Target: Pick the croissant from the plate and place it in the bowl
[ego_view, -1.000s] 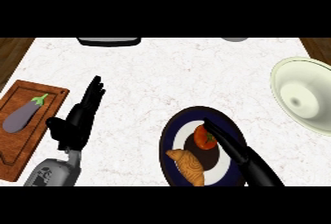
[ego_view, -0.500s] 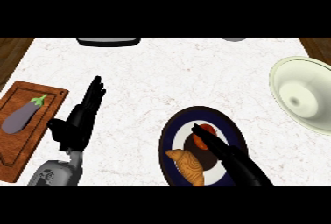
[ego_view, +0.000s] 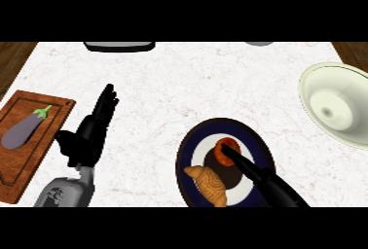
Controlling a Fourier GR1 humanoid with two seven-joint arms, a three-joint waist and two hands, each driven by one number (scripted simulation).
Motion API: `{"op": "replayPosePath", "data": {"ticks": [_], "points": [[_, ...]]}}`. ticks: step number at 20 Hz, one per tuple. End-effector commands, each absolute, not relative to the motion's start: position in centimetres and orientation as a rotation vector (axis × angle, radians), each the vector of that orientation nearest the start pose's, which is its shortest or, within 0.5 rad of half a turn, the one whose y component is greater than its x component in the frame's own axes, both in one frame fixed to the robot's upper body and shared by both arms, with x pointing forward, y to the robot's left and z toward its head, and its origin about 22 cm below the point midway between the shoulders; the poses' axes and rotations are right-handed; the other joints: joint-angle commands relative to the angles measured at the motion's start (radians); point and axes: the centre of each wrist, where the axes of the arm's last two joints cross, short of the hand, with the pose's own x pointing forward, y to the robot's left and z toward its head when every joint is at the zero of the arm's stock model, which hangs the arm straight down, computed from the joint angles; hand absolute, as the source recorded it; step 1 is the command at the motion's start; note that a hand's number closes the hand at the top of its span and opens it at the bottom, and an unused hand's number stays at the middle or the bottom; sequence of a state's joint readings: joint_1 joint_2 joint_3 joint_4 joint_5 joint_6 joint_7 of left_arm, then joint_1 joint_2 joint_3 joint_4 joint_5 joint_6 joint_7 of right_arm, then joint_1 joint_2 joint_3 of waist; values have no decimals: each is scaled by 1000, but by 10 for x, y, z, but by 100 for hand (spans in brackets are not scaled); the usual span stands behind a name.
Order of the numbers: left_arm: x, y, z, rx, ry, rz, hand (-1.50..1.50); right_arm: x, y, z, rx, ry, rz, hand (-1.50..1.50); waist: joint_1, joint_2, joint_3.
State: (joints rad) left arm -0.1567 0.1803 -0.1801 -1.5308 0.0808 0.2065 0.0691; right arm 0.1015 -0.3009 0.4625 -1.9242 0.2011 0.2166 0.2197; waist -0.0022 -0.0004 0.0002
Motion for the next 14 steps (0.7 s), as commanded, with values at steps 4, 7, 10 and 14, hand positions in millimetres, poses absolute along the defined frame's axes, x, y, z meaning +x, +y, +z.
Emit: {"op": "replayPosePath", "data": {"ticks": [4, 7, 10, 14], "points": [[275, 225, 31, 78, -1600, -99, 0, 195, -187, 52, 186, -1476, 808, -150, 2, 0, 0], [274, 210, 42, 57, -1594, -98, 0, 188, -180, 34, 202, -1460, 775, -150, 1, 0, 0], [277, 204, 26, 60, -1601, -107, 0, 183, -180, 45, 227, -1411, 785, -150, -1, 0, 0], [273, 225, 25, 64, -1591, -117, 0, 184, -167, 24, 238, -1421, 770, -150, 1, 0, 0]]}}
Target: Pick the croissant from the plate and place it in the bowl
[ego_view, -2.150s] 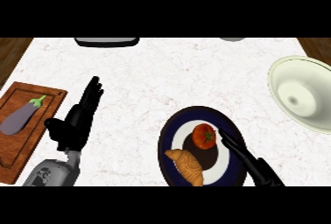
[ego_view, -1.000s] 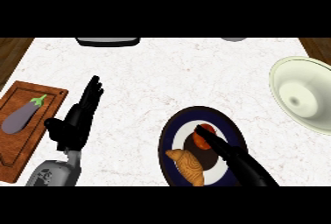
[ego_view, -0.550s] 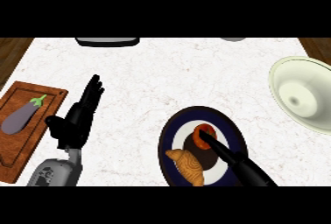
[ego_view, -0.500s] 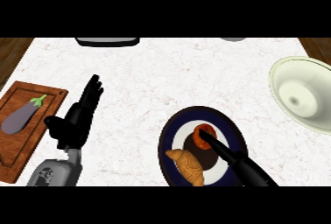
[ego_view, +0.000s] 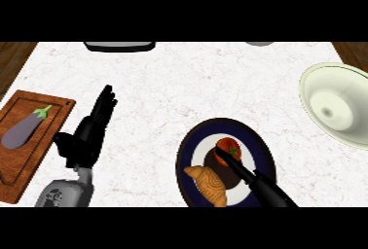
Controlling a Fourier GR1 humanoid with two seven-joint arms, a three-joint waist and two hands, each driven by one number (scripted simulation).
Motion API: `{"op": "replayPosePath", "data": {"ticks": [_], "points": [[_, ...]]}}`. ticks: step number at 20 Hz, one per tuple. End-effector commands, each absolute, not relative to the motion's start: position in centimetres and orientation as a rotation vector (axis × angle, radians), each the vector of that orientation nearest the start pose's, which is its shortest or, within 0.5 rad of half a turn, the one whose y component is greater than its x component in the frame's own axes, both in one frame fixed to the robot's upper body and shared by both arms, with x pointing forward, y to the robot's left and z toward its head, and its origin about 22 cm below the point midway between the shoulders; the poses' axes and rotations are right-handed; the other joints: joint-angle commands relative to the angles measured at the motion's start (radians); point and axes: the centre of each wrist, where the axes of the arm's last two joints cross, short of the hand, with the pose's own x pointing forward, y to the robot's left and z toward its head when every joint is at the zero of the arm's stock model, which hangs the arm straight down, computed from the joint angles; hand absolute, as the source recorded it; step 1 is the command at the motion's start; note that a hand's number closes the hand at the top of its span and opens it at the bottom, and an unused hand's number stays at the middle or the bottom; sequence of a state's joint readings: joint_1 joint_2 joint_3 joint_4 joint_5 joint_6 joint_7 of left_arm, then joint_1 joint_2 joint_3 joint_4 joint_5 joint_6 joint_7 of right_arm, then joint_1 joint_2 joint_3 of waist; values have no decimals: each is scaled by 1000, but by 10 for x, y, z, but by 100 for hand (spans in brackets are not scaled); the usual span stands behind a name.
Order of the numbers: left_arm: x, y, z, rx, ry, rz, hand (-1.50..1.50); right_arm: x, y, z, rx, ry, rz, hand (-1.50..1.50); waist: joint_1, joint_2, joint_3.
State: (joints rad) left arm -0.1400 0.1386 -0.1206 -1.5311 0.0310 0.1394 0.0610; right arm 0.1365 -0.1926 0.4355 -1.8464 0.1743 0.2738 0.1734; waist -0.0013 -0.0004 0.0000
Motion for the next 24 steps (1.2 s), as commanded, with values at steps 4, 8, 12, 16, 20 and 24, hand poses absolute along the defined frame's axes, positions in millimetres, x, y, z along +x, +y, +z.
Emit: {"op": "replayPosePath", "data": {"ticks": [4, 8, 12, 16, 20, 24], "points": [[265, 215, 16, 69, -1588, -119, 0, 189, -162, -21, 235, -1399, 738, -150, 2, 1, 0], [287, 224, 45, 58, -1619, -126, 0, 199, -142, -6, 223, -1422, 737, -150, 0, 0, 0], [267, 222, 36, 47, -1583, -92, 0, 205, -167, -22, 139, -1398, 784, -150, 3, 0, 0], [280, 227, 24, 71, -1590, -117, 0, 214, -159, -20, 27, -1381, 843, -150, 0, 1, 0], [271, 218, 28, 77, -1611, -105, 0, 207, -158, -52, 38, -1363, 894, -150, 4, 1, 0], [277, 212, 37, 67, -1595, -107, 0, 213, -154, -55, 99, -1374, 892, -150, 3, 1, 0]]}}
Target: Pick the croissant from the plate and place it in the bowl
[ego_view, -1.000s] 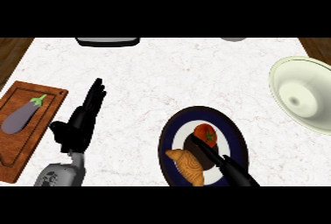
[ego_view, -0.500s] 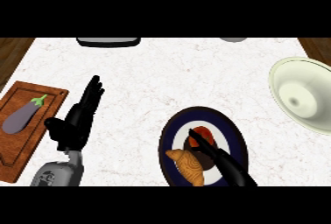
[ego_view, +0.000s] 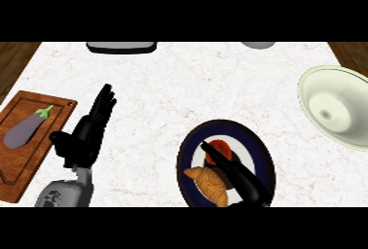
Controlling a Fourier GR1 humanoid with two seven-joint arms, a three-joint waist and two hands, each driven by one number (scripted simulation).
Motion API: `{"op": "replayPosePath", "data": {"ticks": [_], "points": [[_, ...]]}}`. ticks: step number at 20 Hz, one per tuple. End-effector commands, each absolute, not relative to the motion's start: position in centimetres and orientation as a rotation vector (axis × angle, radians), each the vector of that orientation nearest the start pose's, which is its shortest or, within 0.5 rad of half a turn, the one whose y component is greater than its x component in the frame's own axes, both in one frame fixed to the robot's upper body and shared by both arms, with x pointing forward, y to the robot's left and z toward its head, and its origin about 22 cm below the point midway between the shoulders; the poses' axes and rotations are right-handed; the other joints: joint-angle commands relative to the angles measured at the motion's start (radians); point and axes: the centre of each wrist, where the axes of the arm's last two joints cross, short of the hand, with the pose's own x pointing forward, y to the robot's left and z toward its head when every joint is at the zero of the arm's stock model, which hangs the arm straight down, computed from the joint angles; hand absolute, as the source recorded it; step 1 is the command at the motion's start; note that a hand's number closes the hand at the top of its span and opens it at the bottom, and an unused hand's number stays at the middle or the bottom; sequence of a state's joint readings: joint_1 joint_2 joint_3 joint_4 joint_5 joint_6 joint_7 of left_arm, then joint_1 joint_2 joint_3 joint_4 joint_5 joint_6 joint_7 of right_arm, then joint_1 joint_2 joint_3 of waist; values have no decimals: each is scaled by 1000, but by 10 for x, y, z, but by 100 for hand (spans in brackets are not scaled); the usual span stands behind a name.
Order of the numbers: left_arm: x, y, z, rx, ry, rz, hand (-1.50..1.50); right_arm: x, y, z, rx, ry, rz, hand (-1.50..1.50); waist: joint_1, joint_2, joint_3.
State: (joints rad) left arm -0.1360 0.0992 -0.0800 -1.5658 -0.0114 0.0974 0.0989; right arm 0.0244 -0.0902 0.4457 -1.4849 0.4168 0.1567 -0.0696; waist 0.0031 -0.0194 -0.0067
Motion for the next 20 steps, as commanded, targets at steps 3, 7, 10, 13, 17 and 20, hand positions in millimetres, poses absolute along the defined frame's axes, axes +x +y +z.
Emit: {"op": "replayPosePath", "data": {"ticks": [3, 7, 10, 13, 17, 20], "points": [[266, 218, 21, 69, -1580, -128, 0, 210, -130, -49, 102, -1422, 1085, 150, 2, 20, 7], [268, 232, 38, 78, -1593, -114, 0, 207, -138, -52, 107, -1459, 1149, 150, 0, 19, 7], [279, 210, 48, 74, -1619, -110, 0, 187, -139, -72, 164, -1453, 1100, 150, -4, 19, 7], [269, 224, 26, 89, -1611, -114, 0, 182, -129, -65, 184, -1475, 1079, 150, -3, 19, 7], [262, 234, 17, 98, -1575, -92, 0, 173, -232, -32, 250, -1517, 1147, 150, -21, 16, 6], [267, 230, 24, 118, -1580, -78, 0, 172, -310, -3, 280, -1541, 1219, 150, -54, 13, 6]]}}
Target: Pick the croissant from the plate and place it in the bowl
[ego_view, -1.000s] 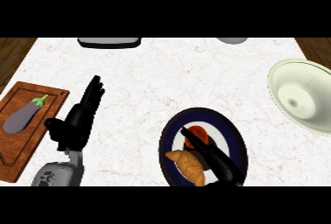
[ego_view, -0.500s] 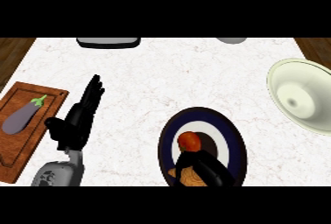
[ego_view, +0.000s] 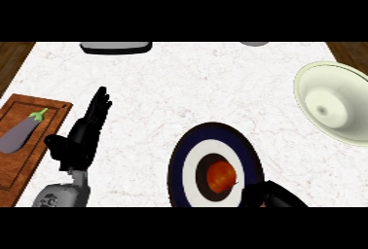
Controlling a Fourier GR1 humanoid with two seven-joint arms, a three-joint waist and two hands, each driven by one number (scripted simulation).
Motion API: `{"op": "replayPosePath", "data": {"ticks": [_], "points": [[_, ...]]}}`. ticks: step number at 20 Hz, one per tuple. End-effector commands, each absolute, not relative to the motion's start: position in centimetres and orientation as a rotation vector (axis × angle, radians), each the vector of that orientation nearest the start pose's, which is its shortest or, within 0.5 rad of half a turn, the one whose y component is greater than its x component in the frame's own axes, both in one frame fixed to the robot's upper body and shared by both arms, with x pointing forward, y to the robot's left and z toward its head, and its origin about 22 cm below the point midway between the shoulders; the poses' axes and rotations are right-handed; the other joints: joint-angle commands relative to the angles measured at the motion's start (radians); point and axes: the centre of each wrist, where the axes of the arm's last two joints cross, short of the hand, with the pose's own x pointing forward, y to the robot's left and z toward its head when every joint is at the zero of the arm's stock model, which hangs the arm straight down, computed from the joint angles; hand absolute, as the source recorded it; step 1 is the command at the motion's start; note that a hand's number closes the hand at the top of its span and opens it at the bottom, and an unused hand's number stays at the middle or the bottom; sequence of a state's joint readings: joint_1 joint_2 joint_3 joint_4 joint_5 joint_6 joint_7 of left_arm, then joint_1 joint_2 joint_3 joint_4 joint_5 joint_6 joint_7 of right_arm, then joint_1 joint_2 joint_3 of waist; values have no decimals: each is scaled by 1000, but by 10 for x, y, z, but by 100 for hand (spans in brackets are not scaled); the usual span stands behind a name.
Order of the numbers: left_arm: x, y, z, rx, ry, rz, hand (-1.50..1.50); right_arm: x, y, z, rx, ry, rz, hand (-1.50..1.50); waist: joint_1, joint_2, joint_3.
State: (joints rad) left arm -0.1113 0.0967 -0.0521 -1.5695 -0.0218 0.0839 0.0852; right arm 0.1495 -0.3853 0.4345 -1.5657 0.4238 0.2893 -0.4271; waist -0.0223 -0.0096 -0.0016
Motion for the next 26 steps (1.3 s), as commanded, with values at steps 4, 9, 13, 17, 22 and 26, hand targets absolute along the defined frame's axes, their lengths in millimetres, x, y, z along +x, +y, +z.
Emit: {"op": "replayPosePath", "data": {"ticks": [4, 9, 13, 17, 22, 26], "points": [[268, 225, 29, 102, -1573, -60, 0, 161, -359, 34, 411, -1757, 1106, 150, -35, 2, 2], [264, 229, 35, 103, -1575, -60, 0, 144, -393, 72, 336, -1992, 1033, 150, -28, -2, 2], [260, 212, 26, 105, -1595, -65, 0, 142, -418, 118, 211, -2089, 1014, 150, -19, 2, 1], [267, 229, 38, 123, -1597, -76, 0, 125, -422, 162, 107, -2093, 1011, 150, -18, 2, 0], [271, 228, 36, 86, -1578, -94, 0, 123, -431, 211, -24, -2071, 977, 150, 0, 6, 0], [277, 210, 34, 83, -1614, -114, 0, 138, -417, 241, -84, -2060, 931, 150, 14, 9, 0]]}}
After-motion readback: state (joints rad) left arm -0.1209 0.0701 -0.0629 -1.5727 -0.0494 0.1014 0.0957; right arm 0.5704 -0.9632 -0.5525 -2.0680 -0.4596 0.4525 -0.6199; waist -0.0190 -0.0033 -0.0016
